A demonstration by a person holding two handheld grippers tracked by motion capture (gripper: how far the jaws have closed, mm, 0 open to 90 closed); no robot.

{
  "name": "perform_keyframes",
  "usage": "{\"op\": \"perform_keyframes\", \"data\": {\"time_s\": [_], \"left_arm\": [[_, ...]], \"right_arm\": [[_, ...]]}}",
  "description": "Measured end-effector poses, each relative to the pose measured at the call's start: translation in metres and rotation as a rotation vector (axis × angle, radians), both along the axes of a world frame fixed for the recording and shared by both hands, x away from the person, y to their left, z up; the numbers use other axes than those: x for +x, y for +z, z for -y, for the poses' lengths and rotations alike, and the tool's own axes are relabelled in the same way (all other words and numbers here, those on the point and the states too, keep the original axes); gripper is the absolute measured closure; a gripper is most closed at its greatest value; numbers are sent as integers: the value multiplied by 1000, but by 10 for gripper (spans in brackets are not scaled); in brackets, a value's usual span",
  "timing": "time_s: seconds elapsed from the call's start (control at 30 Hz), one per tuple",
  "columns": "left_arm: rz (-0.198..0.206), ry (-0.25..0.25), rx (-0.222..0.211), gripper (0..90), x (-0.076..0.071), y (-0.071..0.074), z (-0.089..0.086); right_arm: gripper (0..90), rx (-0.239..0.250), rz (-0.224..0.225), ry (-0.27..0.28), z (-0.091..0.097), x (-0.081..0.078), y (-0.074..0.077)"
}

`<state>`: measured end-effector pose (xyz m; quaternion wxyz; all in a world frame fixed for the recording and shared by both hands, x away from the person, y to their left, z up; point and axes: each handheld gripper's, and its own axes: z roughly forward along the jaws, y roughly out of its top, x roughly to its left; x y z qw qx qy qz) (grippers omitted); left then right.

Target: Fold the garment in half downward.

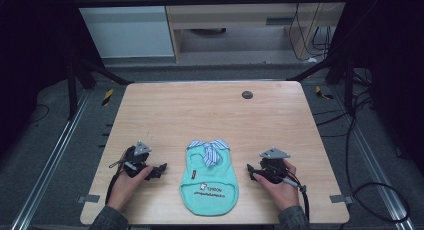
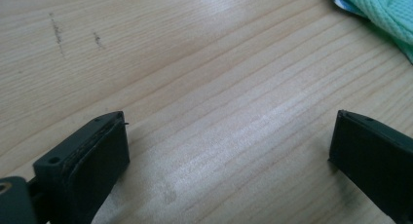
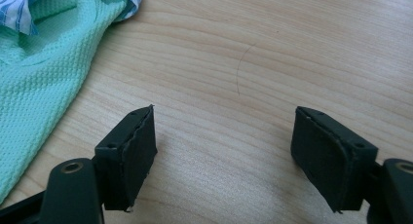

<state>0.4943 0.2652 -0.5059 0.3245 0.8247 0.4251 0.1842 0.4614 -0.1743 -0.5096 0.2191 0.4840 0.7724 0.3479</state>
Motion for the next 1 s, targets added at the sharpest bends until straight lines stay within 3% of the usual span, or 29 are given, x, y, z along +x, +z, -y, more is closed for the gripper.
{"op": "perform_keyframes", "data": {"time_s": [0.17, 0.33, 0.47, 0.6, 0.73, 1.0], "left_arm": [[-38, -35, 37, 45, 5, 9, 5], [-118, -90, 85, 59, 15, 25, 18], [-157, -113, 71, 62, 27, 39, 30], [-146, -123, 58, 76, 42, 53, 44], [-142, -120, 52, 129, 54, 60, 56], [-195, -141, 50, 257, 69, 64, 74]], "right_arm": [[271, -38, -90, 49, -3, 7, 10], [241, -102, -168, 102, -18, 25, 29], [294, -107, -184, 135, -31, 40, 47], [356, -122, -183, 163, -47, 57, 60], [408, -131, -194, 185, -64, 71, 66], [523, -114, -200, 216, -90, 91, 72]]}}
